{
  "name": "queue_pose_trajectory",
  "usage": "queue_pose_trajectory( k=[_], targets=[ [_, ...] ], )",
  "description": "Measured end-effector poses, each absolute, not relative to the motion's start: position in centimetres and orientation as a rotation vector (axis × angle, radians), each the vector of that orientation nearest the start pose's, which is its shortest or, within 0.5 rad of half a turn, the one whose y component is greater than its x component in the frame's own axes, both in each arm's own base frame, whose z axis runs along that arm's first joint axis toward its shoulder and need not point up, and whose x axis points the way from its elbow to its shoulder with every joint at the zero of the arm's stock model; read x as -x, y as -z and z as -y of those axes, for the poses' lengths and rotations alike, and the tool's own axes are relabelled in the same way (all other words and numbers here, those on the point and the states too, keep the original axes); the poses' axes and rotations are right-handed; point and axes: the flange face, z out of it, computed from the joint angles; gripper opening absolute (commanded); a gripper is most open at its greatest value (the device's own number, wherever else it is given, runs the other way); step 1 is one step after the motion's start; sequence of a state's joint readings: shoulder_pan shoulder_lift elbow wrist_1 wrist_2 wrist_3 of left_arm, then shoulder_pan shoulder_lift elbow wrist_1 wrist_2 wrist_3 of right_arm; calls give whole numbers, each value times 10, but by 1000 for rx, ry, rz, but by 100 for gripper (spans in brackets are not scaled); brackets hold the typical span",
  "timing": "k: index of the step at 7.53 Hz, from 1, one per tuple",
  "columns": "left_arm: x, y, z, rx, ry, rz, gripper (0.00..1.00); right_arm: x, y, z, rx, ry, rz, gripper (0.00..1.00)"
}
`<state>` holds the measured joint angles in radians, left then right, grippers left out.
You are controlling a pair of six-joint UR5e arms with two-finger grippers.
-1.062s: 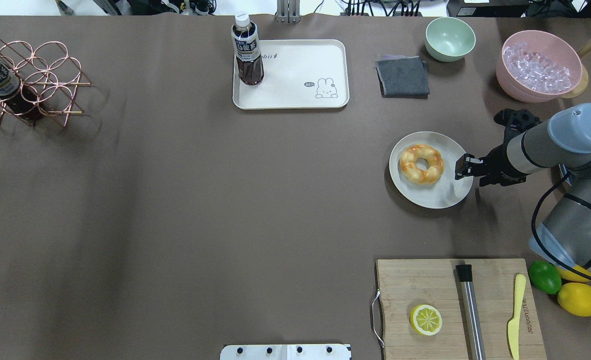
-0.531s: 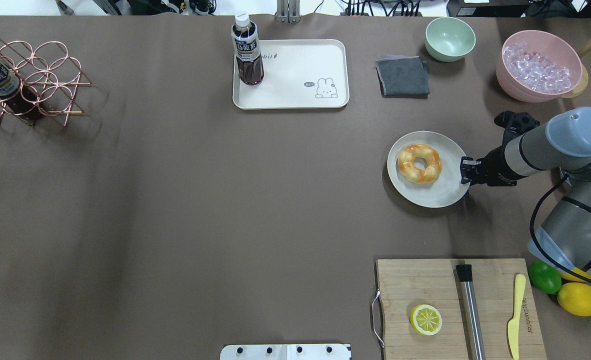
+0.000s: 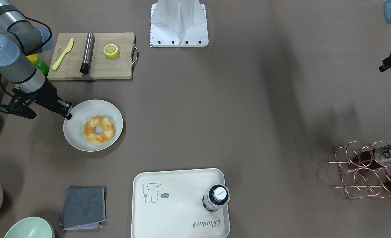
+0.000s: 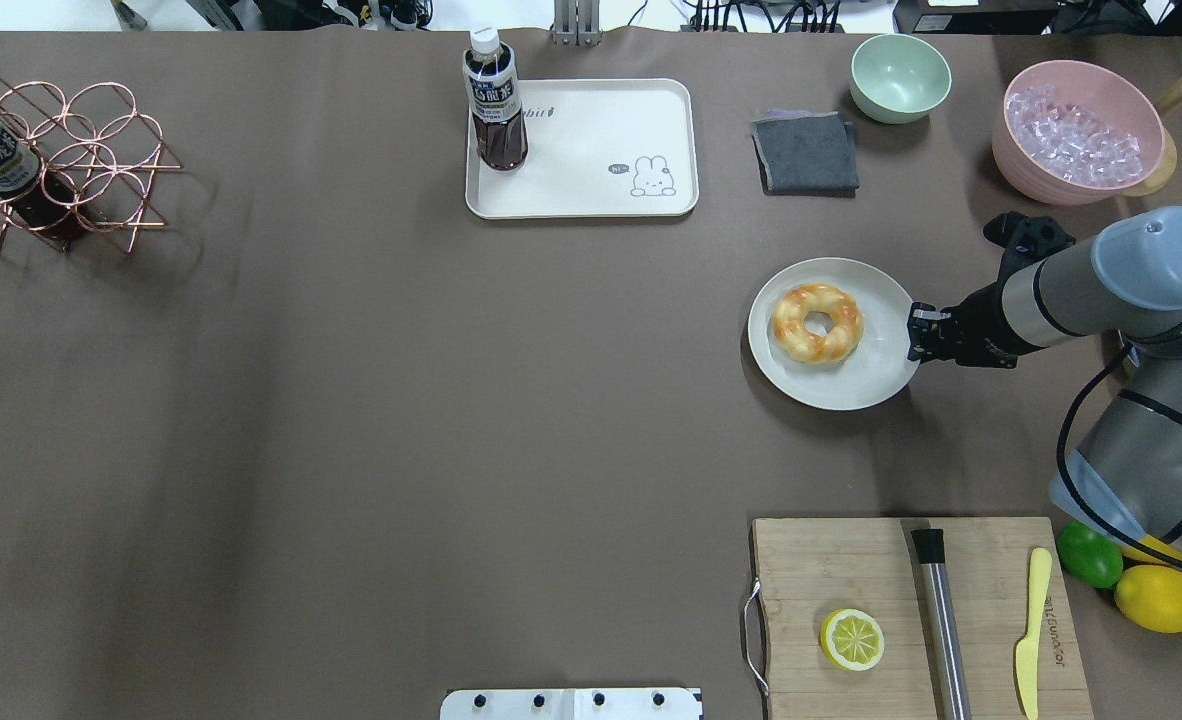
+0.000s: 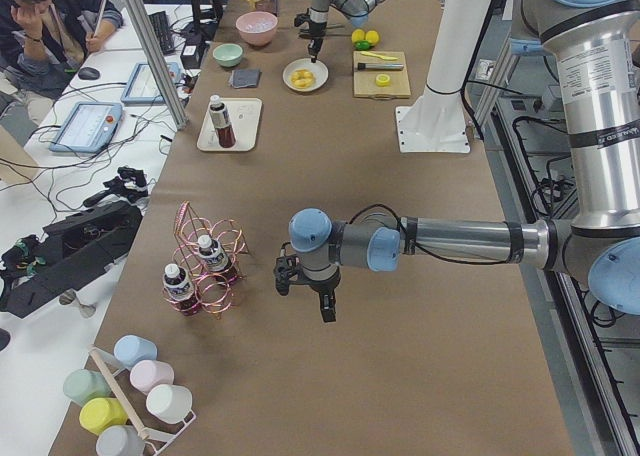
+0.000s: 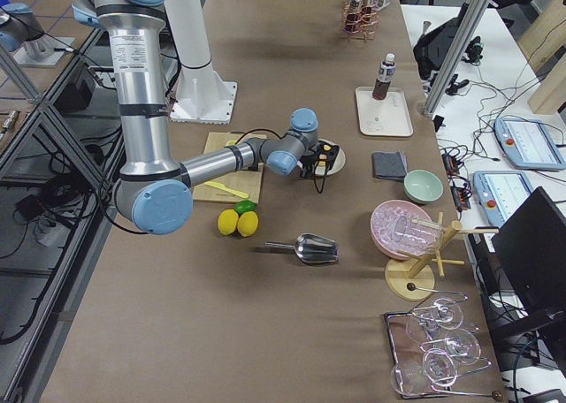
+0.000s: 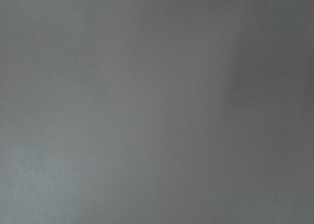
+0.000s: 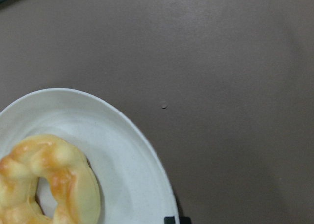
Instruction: Place donut on tray
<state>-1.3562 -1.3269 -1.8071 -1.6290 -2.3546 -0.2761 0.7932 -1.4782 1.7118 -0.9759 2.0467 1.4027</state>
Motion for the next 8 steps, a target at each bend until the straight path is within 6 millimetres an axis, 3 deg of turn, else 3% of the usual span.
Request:
queue_pose_trajectory(
  k=[2,4,6,8],
  targets=[
    [-22,-643,397,145,39,-771,98,323,-459,457,7,-381,968,0],
    [-22,-643,397,145,39,-771,98,321,-430,475,-1,-428,1004,0],
    [-23,-643,398,143,37,-772,98,332,-372,515,14,-507,1012,0],
    [-23,-642,399,142,37,-772,98,371,-320,575,61,-599,979,0]
  ],
)
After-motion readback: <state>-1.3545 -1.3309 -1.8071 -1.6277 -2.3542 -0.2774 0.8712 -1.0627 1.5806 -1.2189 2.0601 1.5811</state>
